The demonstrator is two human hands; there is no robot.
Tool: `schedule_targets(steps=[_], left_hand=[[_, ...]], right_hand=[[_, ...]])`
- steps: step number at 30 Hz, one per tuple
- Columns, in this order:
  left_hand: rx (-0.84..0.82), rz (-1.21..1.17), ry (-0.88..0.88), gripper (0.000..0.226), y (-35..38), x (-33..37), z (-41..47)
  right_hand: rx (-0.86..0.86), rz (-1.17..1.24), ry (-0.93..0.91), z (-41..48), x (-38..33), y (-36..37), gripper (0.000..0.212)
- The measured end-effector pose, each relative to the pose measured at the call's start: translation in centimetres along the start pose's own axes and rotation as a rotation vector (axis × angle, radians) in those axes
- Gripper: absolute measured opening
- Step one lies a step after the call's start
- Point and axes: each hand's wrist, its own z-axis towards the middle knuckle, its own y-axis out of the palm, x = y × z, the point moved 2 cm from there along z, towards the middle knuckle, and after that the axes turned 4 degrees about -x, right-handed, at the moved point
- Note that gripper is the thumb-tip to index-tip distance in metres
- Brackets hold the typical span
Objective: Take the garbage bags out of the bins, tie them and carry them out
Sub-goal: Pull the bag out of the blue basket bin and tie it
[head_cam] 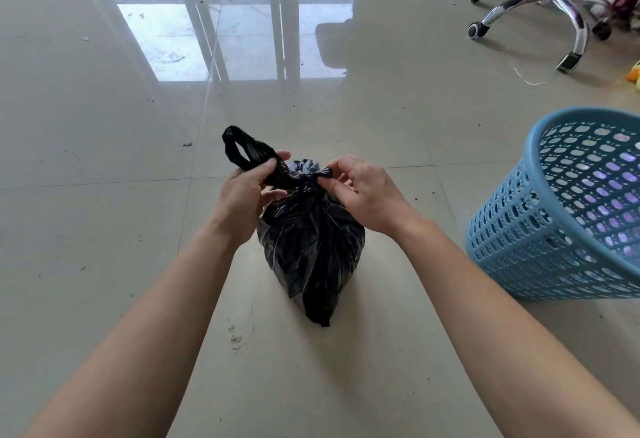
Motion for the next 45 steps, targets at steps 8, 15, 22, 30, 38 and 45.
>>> schedule_targets(steps=[8,15,22,30,38,45], left_hand=[[0.01,-0.251,-0.118,0.026,1.2,-0.7,0.2],[0.001,-0.606,-0.144,0.027,1.2,-0.9,0.3],[-0.004,-0.578,-0.182,0.024,0.8,-1.6,0.4],[0.07,-0.274,-0.158,0.024,0.0,-1.5,1.1],[0.306,-0.052,-0.27,0.028,-1.5,-4.8,1.2],[0.498,0.202,-0.169,0.024,-1.9,-5.7,1.3]], right_hand=[[-0.068,0.257,0.108,-0.2,0.9,-1.3,0.011],[-0.158,0.749,0.184,-0.6,-0.1,0.1,0.005],[-0.133,0.554,0.123,0.4,0.4,-0.1,0.007],[-0.093,0.01,0.033,0.8,1.8,-0.9,0.023],[-0.058,-0.393,0.181,-1.2,5.5,0.4,0.025],[0.114,-0.128,0.357,-1.2,7.5,2.6,0.023]])
